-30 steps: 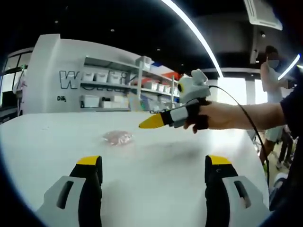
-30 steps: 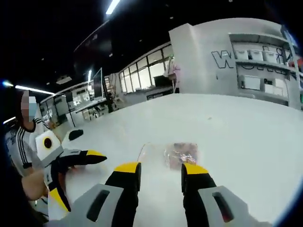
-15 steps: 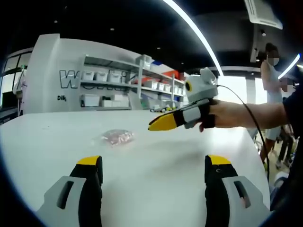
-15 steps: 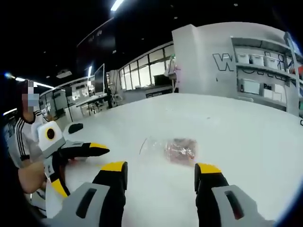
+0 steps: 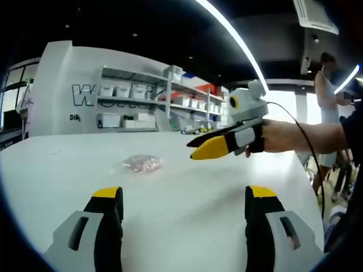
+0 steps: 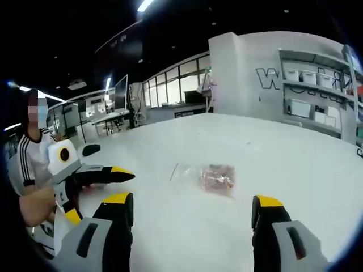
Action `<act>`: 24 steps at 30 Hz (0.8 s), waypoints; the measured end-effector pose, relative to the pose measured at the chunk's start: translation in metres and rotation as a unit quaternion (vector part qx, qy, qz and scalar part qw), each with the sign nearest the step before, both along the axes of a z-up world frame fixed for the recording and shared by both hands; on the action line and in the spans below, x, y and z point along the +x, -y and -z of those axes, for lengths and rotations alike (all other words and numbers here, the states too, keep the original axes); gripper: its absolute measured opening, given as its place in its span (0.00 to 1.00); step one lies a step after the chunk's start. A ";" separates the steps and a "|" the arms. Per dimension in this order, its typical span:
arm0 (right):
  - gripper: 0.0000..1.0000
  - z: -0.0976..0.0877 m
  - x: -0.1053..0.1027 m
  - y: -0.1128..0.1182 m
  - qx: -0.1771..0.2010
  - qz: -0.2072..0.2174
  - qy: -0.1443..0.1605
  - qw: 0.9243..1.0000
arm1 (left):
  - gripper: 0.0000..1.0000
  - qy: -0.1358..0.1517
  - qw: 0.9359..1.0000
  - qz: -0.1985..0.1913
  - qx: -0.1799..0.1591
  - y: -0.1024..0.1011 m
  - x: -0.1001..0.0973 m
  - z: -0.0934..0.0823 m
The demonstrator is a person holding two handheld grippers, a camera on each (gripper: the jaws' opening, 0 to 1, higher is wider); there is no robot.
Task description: Open the resealable bag by pulling the two sides of the seal apart until the entire bag opening is separated and visibly accessible.
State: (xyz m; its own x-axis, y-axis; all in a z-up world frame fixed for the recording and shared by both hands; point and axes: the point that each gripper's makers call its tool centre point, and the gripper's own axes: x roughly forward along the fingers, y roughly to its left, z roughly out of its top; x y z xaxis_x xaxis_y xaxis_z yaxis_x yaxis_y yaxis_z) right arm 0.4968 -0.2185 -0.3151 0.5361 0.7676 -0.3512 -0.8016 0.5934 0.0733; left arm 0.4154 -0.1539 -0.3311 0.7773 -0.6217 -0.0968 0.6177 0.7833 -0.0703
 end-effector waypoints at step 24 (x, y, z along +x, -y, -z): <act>0.99 -0.002 -0.049 0.023 -0.020 0.006 0.010 1.000 | 0.86 -0.004 1.000 -0.002 0.011 0.006 -0.008 0.004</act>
